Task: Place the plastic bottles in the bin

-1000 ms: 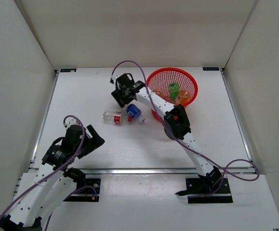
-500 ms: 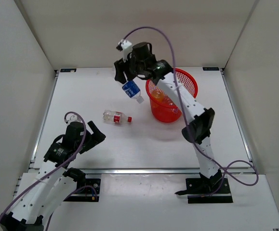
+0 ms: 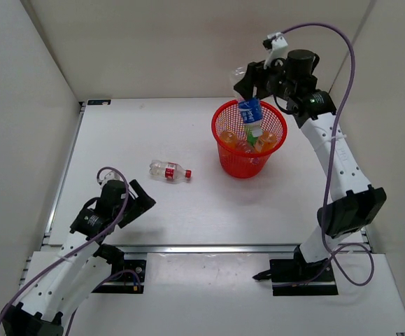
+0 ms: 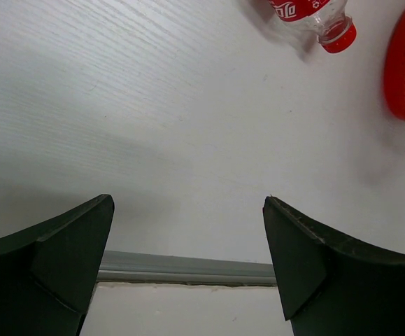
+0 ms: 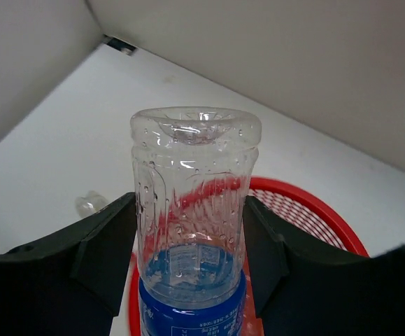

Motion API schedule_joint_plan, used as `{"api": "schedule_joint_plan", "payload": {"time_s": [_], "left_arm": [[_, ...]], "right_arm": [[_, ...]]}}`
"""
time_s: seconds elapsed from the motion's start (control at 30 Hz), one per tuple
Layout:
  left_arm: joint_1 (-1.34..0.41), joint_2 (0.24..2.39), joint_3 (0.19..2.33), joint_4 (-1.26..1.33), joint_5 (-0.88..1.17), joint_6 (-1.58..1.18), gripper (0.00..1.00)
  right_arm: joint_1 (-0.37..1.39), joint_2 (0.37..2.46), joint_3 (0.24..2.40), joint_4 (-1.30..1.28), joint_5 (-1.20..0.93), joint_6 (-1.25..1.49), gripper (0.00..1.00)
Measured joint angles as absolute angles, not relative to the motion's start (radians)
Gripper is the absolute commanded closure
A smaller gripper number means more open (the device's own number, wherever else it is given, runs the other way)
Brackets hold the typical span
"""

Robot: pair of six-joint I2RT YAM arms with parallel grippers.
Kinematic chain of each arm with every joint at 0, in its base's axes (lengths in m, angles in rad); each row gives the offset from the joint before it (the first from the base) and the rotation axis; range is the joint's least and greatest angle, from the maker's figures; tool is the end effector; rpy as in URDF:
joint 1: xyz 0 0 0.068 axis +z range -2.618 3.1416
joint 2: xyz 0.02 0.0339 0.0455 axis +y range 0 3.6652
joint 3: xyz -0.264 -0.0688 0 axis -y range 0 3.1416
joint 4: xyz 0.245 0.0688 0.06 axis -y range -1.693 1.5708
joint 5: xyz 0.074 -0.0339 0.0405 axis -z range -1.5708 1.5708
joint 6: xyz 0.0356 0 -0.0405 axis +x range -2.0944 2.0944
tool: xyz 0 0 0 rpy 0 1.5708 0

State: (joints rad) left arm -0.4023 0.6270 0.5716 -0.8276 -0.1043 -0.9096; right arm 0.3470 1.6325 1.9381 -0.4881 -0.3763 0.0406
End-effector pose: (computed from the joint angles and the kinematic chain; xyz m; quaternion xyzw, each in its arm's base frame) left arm 0.1152 -0.0450 0.2302 -0.2529 0.9057 -0.1665 0.2968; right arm 0.3315 0.1338 0.4885 -0.2335 0.7279 0.2621 0.5890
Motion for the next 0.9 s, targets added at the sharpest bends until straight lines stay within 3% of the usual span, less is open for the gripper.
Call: {"api": "schedule_joint_plan", "payload": {"time_s": [0.13,0.3,0.5,0.63,0.8,0.9], "left_arm": [[-0.402,0.646,0.556,-0.802,-0.104,-0.942,0.01],[-0.402,0.712,0.551,-0.707,-0.104,-0.982,0.01],[-0.396,0.812,0.553,-0.574,-0.126,-1.011,0.02],[-0.398,0.892,0.571,-0.515,-0.148,-1.018,0.01],[-0.407,1.006,0.61,-0.441,-0.191,-1.023,0.01],[-0.408,1.082,0.651,-0.41,-0.215,-1.022,0.01]], "right_arm": [[0.239,1.667,1.808,-0.458,-0.382,0.082,0.64],[0.245,1.689,1.691,-0.396,-0.39,0.112,0.65],[0.275,1.636,1.455,-0.151,-0.411,0.165,0.62],[0.296,1.57,1.317,-0.054,-0.408,0.191,0.51],[0.328,1.488,1.254,-0.012,-0.335,0.184,0.09],[0.339,1.408,1.163,0.015,-0.287,0.183,0.07]]}}
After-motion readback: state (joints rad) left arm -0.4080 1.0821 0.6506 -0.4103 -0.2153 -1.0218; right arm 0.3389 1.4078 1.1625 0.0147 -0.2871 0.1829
